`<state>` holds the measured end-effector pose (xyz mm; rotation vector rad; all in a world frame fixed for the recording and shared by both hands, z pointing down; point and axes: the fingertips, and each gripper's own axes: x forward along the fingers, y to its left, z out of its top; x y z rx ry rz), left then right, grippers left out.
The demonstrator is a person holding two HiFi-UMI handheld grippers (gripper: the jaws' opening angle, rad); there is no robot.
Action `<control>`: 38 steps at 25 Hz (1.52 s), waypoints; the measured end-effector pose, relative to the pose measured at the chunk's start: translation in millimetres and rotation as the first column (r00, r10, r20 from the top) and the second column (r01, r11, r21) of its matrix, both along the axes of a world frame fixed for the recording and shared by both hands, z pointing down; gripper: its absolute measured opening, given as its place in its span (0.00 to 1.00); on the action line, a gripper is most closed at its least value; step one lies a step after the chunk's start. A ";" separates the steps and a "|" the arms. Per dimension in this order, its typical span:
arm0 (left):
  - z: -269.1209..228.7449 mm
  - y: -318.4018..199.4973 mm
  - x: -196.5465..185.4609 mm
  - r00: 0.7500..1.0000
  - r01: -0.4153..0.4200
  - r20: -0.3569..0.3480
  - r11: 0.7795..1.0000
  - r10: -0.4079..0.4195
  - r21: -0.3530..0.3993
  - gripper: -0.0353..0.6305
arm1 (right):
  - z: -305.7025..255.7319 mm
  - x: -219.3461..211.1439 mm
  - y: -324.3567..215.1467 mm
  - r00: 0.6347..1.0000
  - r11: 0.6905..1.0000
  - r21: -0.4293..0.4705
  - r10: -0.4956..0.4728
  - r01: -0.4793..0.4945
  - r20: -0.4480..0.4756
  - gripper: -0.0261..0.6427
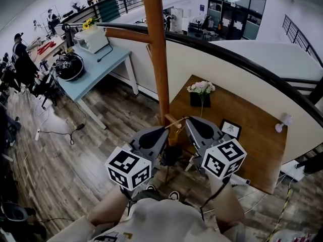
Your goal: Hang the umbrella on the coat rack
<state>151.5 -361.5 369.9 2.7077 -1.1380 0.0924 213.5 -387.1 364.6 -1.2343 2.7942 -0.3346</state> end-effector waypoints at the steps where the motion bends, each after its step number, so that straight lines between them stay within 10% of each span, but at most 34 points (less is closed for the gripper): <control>1: 5.9 -1.3 0.1 1.000 0.000 0.004 1.000 0.000 -0.013 0.05 | 6.4 -0.2 -1.7 1.000 1.000 -0.014 0.001 -0.001 -0.002 0.04; 38: 80.5 -29.6 -8.2 0.996 0.024 0.084 0.992 -0.014 -0.123 0.06 | 76.3 -1.6 -11.9 0.994 0.989 -0.125 0.066 -0.077 -0.089 0.07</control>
